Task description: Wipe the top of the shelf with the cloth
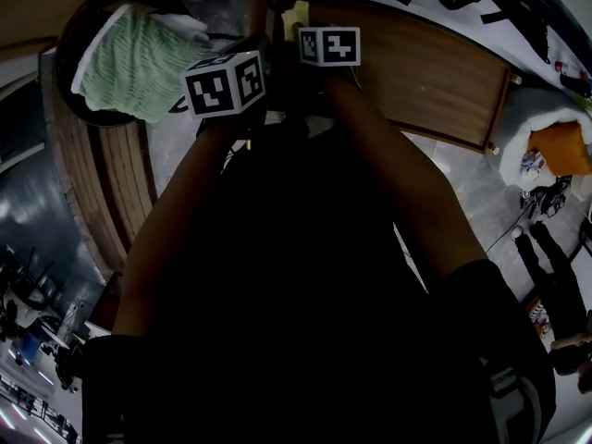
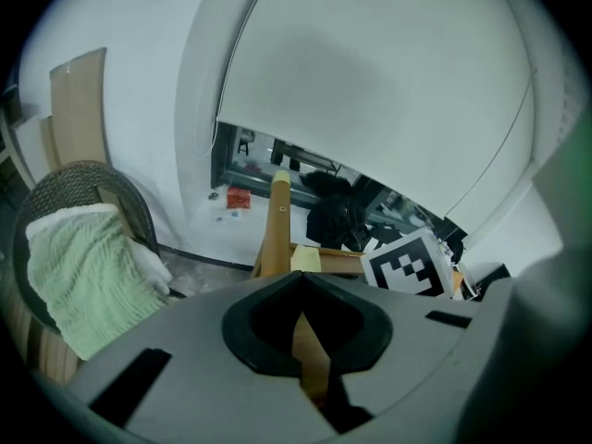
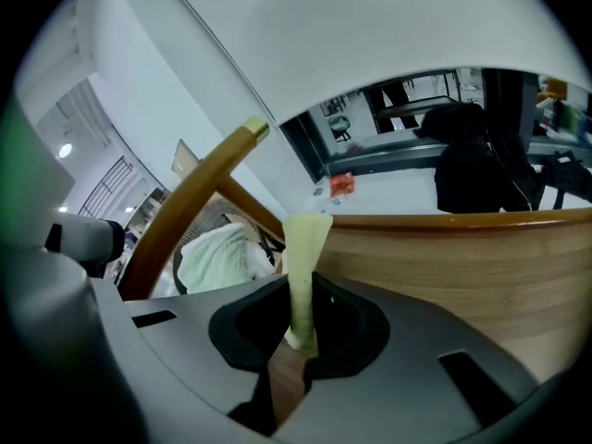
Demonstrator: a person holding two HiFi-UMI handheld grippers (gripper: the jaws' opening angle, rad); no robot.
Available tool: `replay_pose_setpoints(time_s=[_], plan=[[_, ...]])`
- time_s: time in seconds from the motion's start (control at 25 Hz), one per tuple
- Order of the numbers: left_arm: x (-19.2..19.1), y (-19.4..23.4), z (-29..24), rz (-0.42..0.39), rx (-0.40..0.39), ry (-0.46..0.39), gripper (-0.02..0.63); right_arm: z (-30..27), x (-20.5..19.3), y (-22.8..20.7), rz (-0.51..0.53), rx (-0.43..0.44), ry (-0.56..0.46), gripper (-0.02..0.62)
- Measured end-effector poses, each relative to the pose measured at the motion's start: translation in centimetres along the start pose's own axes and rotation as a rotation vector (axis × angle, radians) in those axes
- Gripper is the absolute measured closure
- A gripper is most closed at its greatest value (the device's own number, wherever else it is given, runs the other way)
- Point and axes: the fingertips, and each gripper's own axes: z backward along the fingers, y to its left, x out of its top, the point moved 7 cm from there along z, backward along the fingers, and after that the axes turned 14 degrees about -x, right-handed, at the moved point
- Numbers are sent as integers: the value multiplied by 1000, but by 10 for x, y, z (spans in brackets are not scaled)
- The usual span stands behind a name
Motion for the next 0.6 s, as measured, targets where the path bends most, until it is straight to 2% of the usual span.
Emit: replay_pose_setpoints(time_s=[0.24,0.6], plan=[[-6,12,4,-22,-33,33,595,-28,-8,17,72,-41,29,548],[-6,-5,-10,-22,-57,39,595,-20,-6,3,168,-53,-2,548]])
